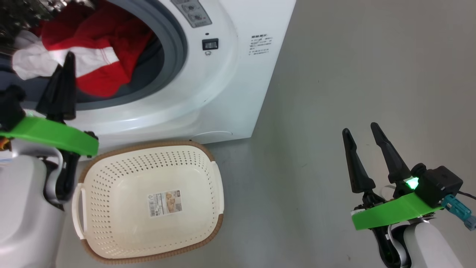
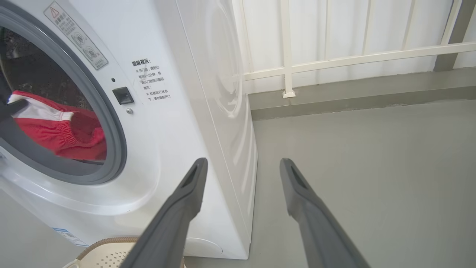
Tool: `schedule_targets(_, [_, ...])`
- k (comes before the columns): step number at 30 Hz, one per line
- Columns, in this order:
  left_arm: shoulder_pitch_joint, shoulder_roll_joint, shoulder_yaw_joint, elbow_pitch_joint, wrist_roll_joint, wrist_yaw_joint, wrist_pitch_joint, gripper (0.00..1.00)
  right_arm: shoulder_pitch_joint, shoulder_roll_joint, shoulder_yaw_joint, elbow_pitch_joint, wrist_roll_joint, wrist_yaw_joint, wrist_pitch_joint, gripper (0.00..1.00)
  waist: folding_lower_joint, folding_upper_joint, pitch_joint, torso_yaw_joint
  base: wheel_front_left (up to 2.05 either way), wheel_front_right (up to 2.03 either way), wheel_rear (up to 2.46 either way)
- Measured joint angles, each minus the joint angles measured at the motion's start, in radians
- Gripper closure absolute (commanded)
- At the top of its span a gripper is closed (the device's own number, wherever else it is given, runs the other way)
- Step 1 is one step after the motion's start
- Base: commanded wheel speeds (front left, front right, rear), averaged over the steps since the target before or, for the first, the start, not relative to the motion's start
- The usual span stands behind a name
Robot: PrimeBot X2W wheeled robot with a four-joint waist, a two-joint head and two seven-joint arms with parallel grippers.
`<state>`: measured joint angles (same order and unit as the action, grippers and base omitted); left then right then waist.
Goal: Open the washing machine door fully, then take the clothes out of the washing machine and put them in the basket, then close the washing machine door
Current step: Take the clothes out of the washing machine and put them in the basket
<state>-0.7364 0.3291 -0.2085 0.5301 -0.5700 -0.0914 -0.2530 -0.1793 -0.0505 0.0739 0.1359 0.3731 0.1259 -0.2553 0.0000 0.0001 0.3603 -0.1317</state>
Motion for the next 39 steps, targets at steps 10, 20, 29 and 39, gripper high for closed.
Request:
schedule_targets(10, [0.155,-0.051,0.119,-0.191,0.076,-0.005,-0.001,1.00,0.021,0.000,-0.012,0.006,-0.020,0.000,0.000,0.00,0.0000,-0.0001,-0.052,0.020,0.00,0.00,0.00])
schedule_targets(20, [0.284,-0.083,0.192,-0.373,0.118,-0.006,-0.001,1.00,0.054,0.000,-0.028,0.006,-0.025,0.000,0.000,0.00,0.0000,0.0000,-0.082,0.037,0.00,0.00,0.00])
schedule_targets(29, [0.372,-0.097,0.242,-0.576,0.138,0.003,-0.001,1.00,0.055,0.000,-0.033,0.002,-0.031,0.000,0.000,0.00,0.0000,0.0000,-0.081,0.042,0.00,0.00,0.00])
schedule_targets(39, [0.472,-0.120,0.224,-0.638,0.138,0.021,0.010,1.00,0.055,0.000,-0.032,-0.007,-0.031,0.000,0.000,0.00,0.0000,0.0000,-0.050,0.034,0.00,0.00,0.00])
